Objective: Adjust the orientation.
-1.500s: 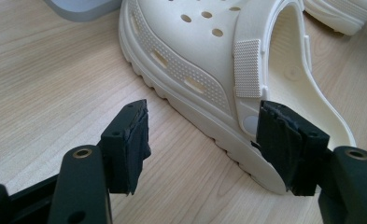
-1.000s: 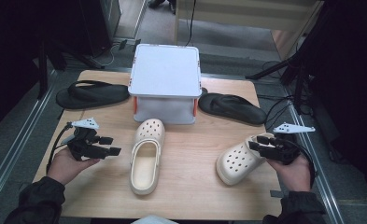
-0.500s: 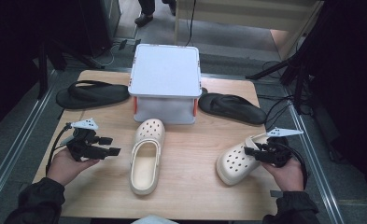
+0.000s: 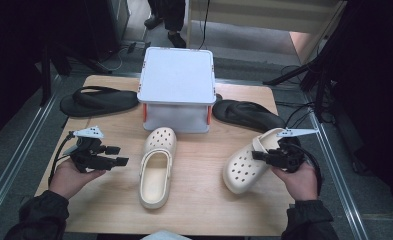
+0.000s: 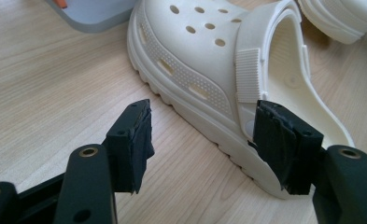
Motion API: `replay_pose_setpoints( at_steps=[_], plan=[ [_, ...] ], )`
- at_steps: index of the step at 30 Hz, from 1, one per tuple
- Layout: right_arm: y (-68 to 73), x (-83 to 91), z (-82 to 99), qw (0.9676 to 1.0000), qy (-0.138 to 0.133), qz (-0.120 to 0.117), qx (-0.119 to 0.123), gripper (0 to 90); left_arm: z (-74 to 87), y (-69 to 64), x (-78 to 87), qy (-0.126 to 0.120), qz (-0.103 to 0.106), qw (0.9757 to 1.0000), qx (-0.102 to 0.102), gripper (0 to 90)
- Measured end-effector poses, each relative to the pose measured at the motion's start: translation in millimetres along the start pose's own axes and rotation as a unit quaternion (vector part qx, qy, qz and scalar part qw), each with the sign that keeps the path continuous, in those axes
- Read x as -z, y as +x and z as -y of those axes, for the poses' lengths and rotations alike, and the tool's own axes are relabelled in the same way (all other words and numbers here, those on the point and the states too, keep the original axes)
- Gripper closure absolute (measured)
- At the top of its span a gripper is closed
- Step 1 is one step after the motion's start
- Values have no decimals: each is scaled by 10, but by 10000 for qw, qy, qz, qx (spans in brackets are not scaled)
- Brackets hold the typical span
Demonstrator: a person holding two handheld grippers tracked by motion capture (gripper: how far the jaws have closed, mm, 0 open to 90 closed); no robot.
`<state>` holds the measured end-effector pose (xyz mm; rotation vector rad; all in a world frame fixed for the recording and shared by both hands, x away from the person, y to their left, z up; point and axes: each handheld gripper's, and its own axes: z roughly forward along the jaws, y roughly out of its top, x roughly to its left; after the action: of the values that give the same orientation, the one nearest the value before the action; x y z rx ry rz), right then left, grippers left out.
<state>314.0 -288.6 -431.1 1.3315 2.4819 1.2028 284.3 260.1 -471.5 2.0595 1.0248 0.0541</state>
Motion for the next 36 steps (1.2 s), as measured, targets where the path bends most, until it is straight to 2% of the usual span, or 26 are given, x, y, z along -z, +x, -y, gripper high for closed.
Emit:
replay_pose_setpoints(
  at_steps=[4, 8, 15, 19, 24, 26, 32, 34, 36],
  plan=[
    [182, -124, -198, 9996, -78, -273, -43, 794, -24, -54, 35, -79, 43, 9999, -53, 400],
    [323, -359, -305, 9995, -24, -312, 59, 793, -43, -94, 72, -130, 68, 9999, -62, 419],
    [489, -762, -349, 9985, 92, -537, -17, 791, -97, -172, 129, -320, 121, 9994, -83, 488],
    [559, -955, -316, 9985, 142, -518, -39, 788, -139, -240, 108, -316, 137, 9992, -196, 502],
    [559, -1001, -329, 9993, 190, -334, 6, 782, -192, -318, 40, -283, 210, 9990, -272, 519],
    [540, -1007, -330, 9992, 200, -340, -29, 773, -211, -340, 10, -241, 219, 9990, -308, 520],
    [511, -1014, -325, 9994, 261, -211, 76, 729, -221, -354, -21, -211, 203, 9991, -304, 517],
    [517, -1010, -324, 9994, 264, -184, 107, 689, -218, -339, -15, -193, 196, 9991, -315, 518],
    [539, -994, -327, 9994, 206, -79, 255, 609, -212, -336, -7, -185, 178, 9993, -284, 526]
  ],
)
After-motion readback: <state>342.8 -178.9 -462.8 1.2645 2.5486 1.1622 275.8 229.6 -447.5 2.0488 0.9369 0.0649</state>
